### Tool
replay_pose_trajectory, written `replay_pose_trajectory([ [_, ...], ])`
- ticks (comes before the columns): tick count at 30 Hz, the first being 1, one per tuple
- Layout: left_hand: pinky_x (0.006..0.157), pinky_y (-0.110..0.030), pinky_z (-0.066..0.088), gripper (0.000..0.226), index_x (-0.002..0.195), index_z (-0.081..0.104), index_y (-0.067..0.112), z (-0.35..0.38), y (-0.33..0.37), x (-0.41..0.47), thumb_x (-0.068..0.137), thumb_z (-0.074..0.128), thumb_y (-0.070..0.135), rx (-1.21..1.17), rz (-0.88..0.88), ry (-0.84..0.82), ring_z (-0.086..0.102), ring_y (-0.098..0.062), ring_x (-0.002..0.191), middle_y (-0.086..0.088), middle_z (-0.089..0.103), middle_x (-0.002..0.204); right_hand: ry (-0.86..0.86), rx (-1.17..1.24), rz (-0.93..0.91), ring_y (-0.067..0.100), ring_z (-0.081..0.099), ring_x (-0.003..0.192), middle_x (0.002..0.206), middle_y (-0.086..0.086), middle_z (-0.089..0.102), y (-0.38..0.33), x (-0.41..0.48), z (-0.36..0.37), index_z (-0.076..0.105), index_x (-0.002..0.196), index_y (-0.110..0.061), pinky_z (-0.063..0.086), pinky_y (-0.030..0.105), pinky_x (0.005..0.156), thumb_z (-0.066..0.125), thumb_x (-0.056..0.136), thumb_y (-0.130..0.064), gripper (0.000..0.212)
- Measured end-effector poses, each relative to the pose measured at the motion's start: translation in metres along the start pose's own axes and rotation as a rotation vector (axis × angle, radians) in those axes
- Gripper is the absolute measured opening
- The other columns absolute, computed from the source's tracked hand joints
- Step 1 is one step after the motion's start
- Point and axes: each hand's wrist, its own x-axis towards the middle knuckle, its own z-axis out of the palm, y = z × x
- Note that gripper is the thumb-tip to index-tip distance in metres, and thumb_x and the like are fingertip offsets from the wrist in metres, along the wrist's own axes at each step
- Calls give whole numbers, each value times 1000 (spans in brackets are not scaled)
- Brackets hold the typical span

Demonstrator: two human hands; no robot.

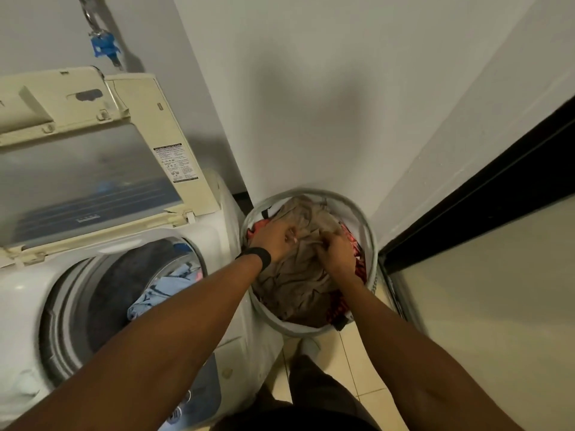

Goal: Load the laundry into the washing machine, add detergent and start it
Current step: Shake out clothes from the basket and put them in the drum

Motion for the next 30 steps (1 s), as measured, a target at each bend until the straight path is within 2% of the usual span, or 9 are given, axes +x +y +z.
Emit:
replay_pose_trajectory([
  [2,100,-42,54,22,115,69,15,-2,0,0,94,70,24,-63,16,-14,66,-22,101,-6,72,109,50,71,-116,27,59,105,124,12,60,-3,-3,-8,69,105,-15,47,34,91,68,93,-26,16],
  [5,102,-42,53,36,122,66,17,-4,11,0,89,79,27,-110,50,-47,65,-24,108,-5,71,116,104,183,-258,11,57,89,100,-2,65,-9,-6,-20,60,94,-23,48,32,78,67,93,-17,9],
  [10,103,-36,49,45,136,62,18,-11,33,1,94,74,27,-184,132,-11,61,-22,119,-6,67,131,115,386,-331,3,66,92,100,-7,70,-33,-11,-45,64,114,-20,51,20,80,60,103,-20,12],
  [13,96,-31,51,37,127,67,19,-21,40,2,93,70,34,-284,166,57,66,-19,111,-1,72,119,149,464,-374,-2,65,90,97,-10,70,-54,-14,-64,66,114,-16,47,10,76,62,103,-19,12],
  [17,76,-22,47,7,93,64,22,-42,55,-4,97,70,21,-368,214,184,60,-6,81,7,65,86,159,615,-304,5,67,98,106,-7,69,-72,-21,-80,58,119,-26,56,20,80,67,99,-40,26],
  [21,74,-21,45,25,82,51,19,-58,63,-8,97,70,17,-414,262,240,51,-14,74,1,53,78,26,639,-345,13,67,88,88,-7,69,-75,-23,-94,67,99,-25,55,36,83,61,100,-51,27],
  [25,80,-32,51,32,75,49,11,-72,64,-14,96,71,17,-478,242,253,60,-20,78,-9,56,75,-85,658,-362,10,70,94,96,-6,74,-84,-30,-110,73,105,-25,57,27,85,66,98,-46,23],
  [28,70,-18,45,40,69,44,11,-79,66,-21,97,72,20,-464,229,238,50,-4,63,2,47,64,-115,653,-365,16,66,83,89,10,71,-84,-33,-118,75,99,-18,55,32,78,72,95,-40,23],
  [30,69,-21,41,45,66,43,15,-83,64,-25,95,74,30,-432,230,246,44,-7,61,4,44,62,-71,632,-338,16,64,80,89,10,70,-83,-35,-124,70,93,-14,54,31,74,70,97,-37,23],
])
